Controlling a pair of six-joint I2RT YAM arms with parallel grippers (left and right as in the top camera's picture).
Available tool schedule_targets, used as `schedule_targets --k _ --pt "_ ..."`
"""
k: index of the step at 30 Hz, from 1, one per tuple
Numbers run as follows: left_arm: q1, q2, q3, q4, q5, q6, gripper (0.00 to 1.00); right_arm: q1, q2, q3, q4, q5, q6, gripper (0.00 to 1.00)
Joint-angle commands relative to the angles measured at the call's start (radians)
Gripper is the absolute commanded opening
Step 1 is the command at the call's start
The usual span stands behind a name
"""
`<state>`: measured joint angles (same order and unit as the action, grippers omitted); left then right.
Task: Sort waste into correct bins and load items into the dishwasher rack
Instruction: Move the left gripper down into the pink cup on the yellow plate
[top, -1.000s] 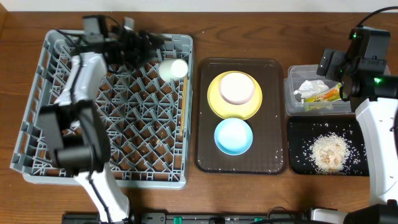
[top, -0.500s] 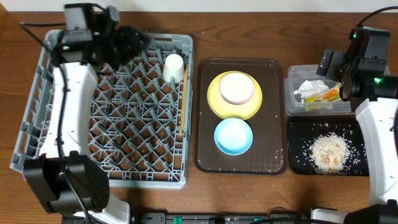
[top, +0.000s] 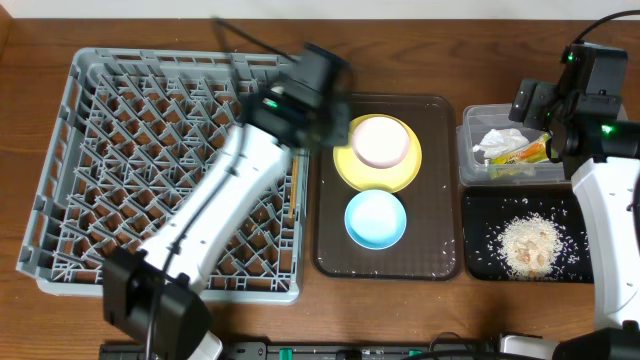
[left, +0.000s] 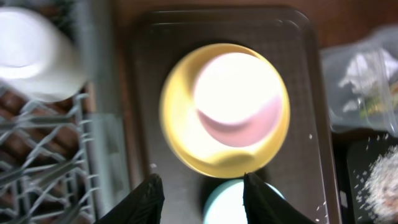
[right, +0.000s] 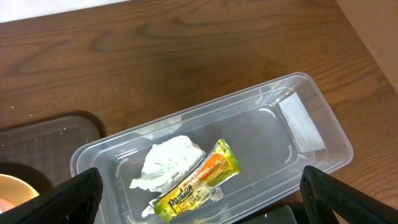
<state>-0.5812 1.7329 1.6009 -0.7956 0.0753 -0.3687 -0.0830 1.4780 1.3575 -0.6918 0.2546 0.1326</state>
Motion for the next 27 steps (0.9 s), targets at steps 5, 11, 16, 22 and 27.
schedule_targets --k 5,11,16,22,27 --pt "-0.155 0.105 0.005 0.094 -0.1 0.013 0.43 -0.005 -0.012 0.01 -0.001 0.003 0.009 0.99" --pt "-0.22 0.224 0.005 0.208 -0.101 0.014 0.42 -0.005 -0.012 0.01 -0.001 0.003 0.009 0.99" --pt "-0.232 0.292 0.005 0.256 -0.171 0.014 0.42 -0.005 -0.012 0.01 -0.001 0.003 0.009 0.99" --pt "-0.234 0.344 0.005 0.269 -0.207 0.017 0.42 -0.005 -0.012 0.01 -0.001 0.003 0.009 0.99" --pt "-0.24 0.386 0.005 0.298 -0.207 0.018 0.42 -0.005 -0.012 0.01 -0.001 0.003 0.009 0.99"
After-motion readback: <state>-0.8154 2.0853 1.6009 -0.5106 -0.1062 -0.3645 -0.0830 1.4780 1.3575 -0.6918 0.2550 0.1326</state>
